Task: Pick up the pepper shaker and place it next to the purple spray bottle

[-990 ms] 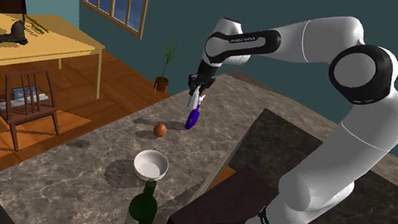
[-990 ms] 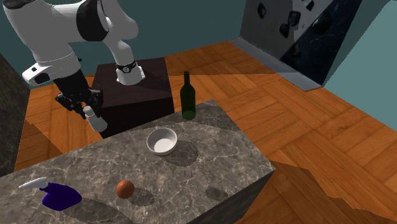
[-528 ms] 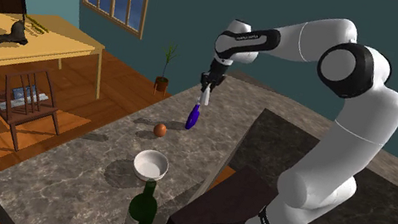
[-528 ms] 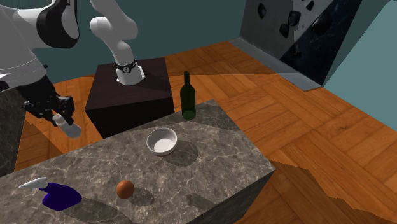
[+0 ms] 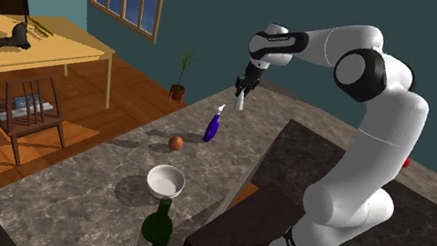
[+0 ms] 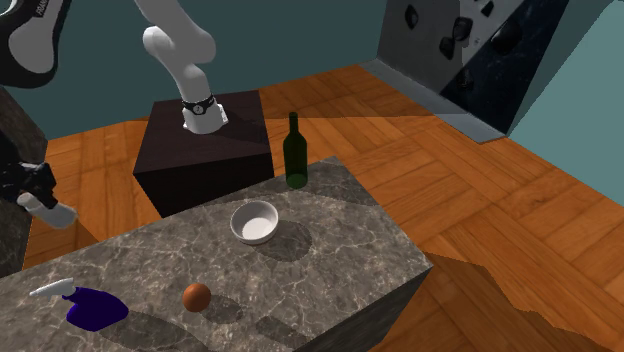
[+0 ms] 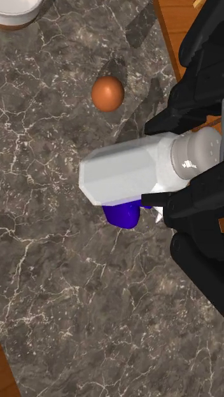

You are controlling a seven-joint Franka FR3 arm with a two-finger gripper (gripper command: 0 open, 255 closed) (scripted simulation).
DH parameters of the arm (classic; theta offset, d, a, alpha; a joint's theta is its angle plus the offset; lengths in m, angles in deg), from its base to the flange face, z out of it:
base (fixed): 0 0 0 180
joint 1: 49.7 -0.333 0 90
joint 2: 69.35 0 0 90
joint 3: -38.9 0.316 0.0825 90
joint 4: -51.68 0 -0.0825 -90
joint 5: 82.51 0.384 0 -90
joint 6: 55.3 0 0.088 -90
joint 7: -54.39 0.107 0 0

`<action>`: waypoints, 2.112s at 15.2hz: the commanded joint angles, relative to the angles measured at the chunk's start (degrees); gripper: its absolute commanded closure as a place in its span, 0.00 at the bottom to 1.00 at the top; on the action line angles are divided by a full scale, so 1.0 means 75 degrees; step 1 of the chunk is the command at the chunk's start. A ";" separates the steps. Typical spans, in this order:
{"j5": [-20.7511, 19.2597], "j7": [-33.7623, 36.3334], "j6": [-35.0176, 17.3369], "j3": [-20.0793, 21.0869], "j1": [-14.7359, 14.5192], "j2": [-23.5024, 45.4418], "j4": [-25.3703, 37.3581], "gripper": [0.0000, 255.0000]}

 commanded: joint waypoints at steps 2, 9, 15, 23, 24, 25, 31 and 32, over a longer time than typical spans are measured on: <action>0.0020 -0.0376 0.0226 -0.0129 0.0228 0.0505 0.0703 1.00; 0.0082 -0.1207 0.1078 -0.0373 0.0817 0.1962 0.2956 1.00; 0.0090 -0.1266 0.0675 -0.0379 0.0843 0.2148 0.2735 1.00; 0.0100 -0.1310 -0.0005 -0.0378 0.0841 0.2404 0.2311 1.00; 0.0101 -0.1315 -0.0086 -0.0378 0.0841 0.2443 0.2268 1.00; 0.0102 -0.1321 -0.0167 -0.0378 0.0841 0.2483 0.2227 1.00; 0.0108 -0.1351 -0.0635 -0.0378 0.0838 0.2752 0.2027 1.00; 0.0109 -0.1357 -0.0710 -0.0378 0.0838 0.2801 0.2001 1.00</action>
